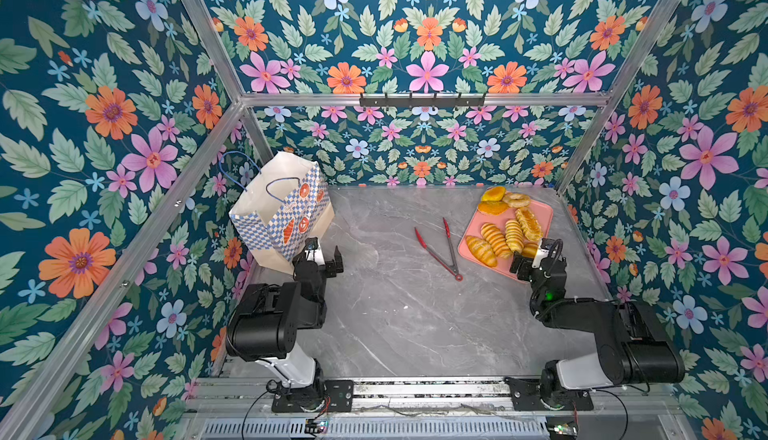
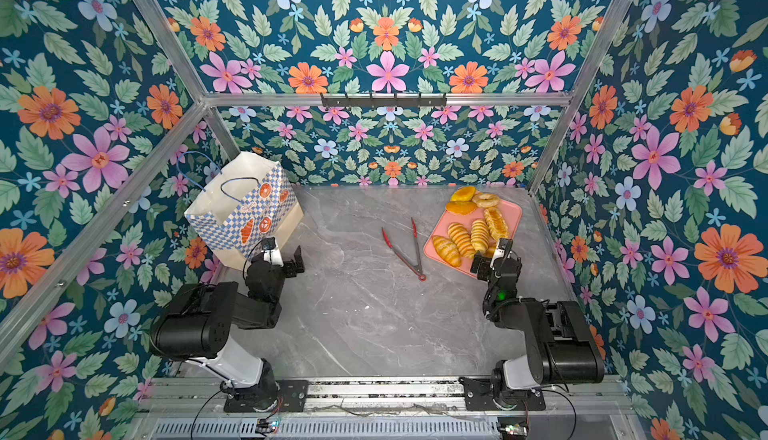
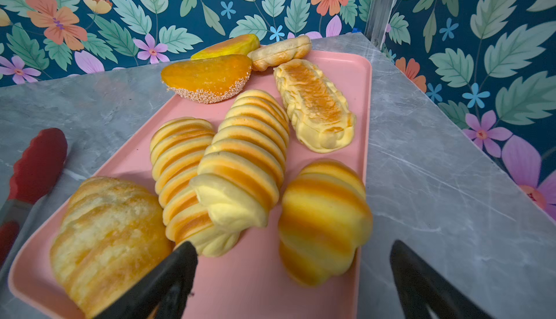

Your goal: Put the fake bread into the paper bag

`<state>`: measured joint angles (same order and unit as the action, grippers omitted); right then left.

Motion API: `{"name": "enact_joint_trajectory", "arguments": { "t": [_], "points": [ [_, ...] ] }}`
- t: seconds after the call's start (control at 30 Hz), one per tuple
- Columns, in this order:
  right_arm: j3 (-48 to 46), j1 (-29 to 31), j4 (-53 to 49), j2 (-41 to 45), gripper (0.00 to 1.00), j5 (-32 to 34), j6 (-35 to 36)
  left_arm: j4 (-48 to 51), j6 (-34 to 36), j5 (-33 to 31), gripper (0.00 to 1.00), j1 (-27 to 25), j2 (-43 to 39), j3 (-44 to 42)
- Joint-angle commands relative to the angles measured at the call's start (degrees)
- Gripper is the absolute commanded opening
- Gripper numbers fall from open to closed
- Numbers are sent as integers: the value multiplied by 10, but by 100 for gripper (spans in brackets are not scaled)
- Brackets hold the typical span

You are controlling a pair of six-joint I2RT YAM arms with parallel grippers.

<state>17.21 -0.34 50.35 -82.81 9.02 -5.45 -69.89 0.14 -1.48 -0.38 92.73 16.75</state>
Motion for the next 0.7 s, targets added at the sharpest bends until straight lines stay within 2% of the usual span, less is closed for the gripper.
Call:
{"name": "enact_joint_trajectory", "arguments": {
  "t": [0.0, 0.67],
  "points": [
    [1, 0, 9, 3, 99, 0, 5, -15, 3, -2, 100, -1, -1, -2],
    [1, 0, 9, 4, 99, 0, 5, -28, 7, -24, 100, -11, -1, -9]
  ]
}}
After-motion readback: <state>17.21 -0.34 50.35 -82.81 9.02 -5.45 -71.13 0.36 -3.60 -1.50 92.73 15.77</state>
